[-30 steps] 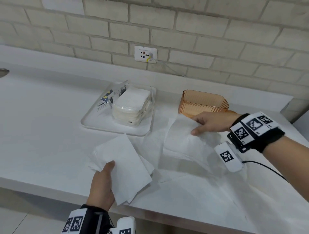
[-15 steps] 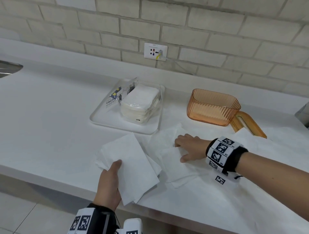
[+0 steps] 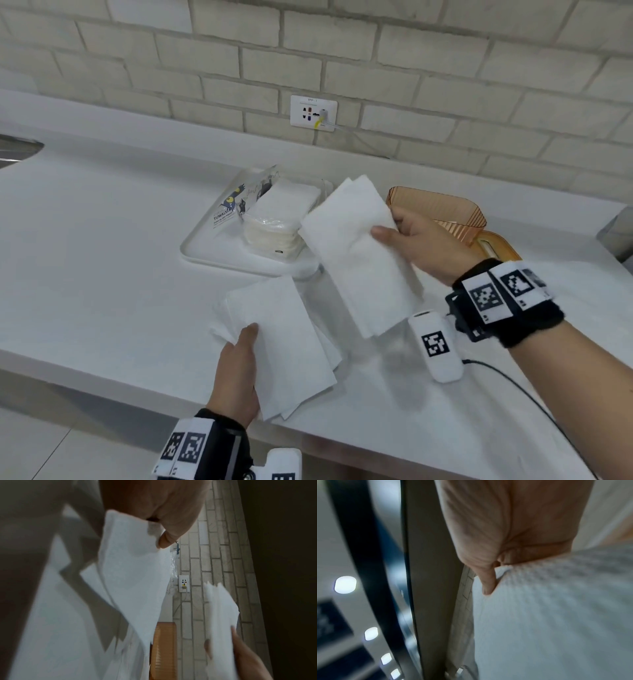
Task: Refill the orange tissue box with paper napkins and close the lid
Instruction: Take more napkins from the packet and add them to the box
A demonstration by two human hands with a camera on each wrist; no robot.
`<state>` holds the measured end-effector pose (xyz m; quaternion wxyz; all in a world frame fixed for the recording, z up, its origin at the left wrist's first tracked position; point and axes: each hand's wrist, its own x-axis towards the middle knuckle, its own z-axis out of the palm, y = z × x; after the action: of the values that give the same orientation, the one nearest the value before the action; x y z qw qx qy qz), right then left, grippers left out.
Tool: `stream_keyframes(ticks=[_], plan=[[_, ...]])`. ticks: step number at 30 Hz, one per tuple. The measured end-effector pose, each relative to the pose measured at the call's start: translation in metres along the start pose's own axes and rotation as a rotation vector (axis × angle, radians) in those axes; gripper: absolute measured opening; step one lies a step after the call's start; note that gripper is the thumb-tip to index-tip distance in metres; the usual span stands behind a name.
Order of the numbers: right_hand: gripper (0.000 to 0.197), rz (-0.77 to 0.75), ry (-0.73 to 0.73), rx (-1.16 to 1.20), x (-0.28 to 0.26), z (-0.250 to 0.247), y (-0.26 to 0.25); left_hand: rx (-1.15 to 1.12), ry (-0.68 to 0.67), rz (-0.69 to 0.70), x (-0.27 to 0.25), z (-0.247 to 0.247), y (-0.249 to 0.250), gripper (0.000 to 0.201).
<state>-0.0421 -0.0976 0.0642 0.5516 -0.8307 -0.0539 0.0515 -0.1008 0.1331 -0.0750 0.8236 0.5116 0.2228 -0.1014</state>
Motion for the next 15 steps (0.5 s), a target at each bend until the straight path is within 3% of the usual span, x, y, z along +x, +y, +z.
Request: stream_keyframes(ticks=[2,4,8,11,15], plan=[[0.030,0.043,0.014,0.215,-0.002,0.020,0.003,-0.026,-0.012,-0.017,-0.003,0.010,0.000,0.023],[0.025,0.094,0.003,0.264,-0.004,0.046,0.012,-0.052,-0.033,-0.012,-0.008,0.019,0.001,0.028],[0.012,0.151,-0.037,-0.021,-0.011,0.088,0.030,-0.059,-0.104,0.055,-0.015,0.028,0.005,0.034],[0.021,0.149,0.001,-0.260,-0.009,0.096,0.042,-0.043,-0.142,0.081,-0.015,0.028,0.006,0.038],[0.009,0.172,0.037,-0.124,-0.006,0.094,0.049,-0.024,-0.162,0.100,-0.015,0.028,0.002,0.039]])
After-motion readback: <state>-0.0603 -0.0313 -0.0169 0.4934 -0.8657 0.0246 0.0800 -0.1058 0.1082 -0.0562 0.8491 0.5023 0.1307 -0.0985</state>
